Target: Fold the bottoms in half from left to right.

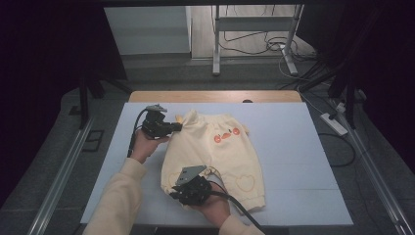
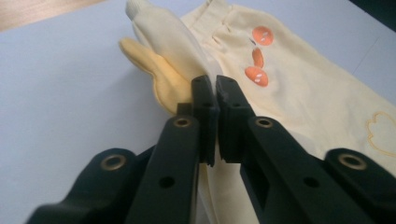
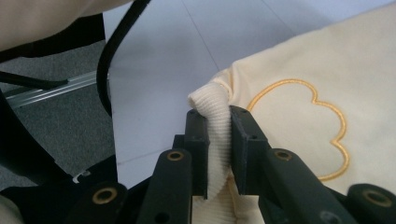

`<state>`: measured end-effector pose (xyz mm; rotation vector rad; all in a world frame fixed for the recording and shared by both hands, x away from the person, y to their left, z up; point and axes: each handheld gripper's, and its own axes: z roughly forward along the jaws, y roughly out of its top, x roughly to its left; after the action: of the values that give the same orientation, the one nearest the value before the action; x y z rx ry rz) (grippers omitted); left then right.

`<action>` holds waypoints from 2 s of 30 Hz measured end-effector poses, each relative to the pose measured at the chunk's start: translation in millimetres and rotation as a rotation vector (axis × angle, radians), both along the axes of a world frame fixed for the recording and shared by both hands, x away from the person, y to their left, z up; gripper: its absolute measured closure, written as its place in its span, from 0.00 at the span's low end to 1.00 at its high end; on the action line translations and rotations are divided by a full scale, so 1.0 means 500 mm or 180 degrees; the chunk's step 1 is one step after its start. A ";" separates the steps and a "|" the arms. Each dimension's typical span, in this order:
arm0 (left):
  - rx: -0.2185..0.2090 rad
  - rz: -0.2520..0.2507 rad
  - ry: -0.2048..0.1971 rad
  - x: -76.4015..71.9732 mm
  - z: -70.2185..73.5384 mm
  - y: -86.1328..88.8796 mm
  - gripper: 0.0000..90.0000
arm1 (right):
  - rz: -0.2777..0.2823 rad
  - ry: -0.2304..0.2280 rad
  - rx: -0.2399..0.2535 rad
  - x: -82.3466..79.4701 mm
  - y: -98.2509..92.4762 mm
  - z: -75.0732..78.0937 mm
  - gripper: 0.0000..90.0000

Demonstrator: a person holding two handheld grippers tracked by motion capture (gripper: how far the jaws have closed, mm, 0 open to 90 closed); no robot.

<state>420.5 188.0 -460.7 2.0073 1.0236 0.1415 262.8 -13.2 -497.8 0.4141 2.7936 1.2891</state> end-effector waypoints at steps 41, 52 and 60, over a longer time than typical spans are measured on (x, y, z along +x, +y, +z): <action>-0.0080 0.0041 0.0002 -0.027 0.065 0.076 0.98 | 0.0219 -0.0123 0.0203 -0.015 0.044 0.057 0.87; -0.0139 0.0022 0.0063 -0.011 0.040 0.041 0.98 | 0.0074 -0.0017 0.0198 -0.008 -0.013 0.034 0.88; -0.0176 0.0008 0.0049 -0.005 0.038 0.013 0.98 | -0.0036 -0.0063 0.0195 -0.005 -0.065 0.045 0.88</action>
<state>418.0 194.5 -441.8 1.9599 1.0290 0.0983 260.1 -45.5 -475.5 0.4166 2.7375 1.3718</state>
